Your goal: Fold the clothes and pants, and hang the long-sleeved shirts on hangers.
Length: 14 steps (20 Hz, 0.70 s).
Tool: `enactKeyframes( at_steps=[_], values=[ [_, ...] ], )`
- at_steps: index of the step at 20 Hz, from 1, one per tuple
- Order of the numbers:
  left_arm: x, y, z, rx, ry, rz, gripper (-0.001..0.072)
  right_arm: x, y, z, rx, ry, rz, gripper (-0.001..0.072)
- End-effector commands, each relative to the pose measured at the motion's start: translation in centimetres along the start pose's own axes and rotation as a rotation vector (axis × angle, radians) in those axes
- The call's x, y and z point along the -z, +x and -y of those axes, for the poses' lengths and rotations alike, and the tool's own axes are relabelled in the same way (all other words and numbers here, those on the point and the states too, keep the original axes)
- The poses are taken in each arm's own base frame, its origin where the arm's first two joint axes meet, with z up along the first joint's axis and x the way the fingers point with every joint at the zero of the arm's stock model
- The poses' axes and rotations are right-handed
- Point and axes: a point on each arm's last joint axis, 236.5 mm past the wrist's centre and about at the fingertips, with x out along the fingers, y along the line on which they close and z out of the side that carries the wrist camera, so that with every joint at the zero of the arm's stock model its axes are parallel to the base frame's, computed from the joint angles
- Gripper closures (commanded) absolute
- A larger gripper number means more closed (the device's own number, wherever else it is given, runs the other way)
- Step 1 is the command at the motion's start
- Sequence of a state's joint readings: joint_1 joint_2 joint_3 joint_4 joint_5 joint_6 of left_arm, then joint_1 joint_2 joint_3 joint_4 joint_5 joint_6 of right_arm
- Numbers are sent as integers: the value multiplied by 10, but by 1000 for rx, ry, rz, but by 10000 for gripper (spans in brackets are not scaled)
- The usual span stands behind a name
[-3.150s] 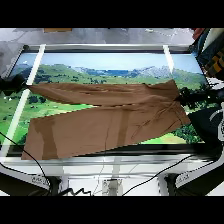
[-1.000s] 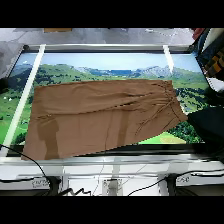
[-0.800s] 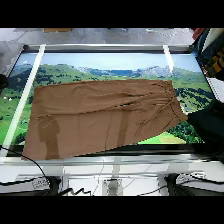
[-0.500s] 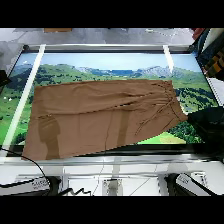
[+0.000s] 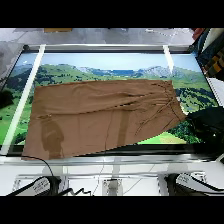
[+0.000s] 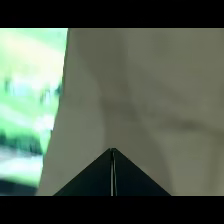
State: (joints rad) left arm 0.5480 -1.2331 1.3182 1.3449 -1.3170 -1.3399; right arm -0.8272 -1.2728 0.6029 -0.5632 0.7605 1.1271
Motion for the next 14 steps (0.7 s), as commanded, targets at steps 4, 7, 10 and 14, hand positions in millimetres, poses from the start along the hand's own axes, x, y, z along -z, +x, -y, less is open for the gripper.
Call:
enactKeyframes(
  at_steps=[4, 7, 10, 14],
  values=[
    [121, 56, -12, -45, -137, -304, 199, -14, 33, -5, -30, -1, -7, 145],
    [127, 59, -13, -46, -150, -318, 96, -24, 46, -28, -58, -57, -25, 161],
    [138, 54, -31, -129, -149, -364, 103, -18, 54, -46, -59, -152, -59, 295],
    [164, 37, -61, -252, -89, -485, 103, -11, 56, -45, -35, -215, -86, 672]
  ],
)
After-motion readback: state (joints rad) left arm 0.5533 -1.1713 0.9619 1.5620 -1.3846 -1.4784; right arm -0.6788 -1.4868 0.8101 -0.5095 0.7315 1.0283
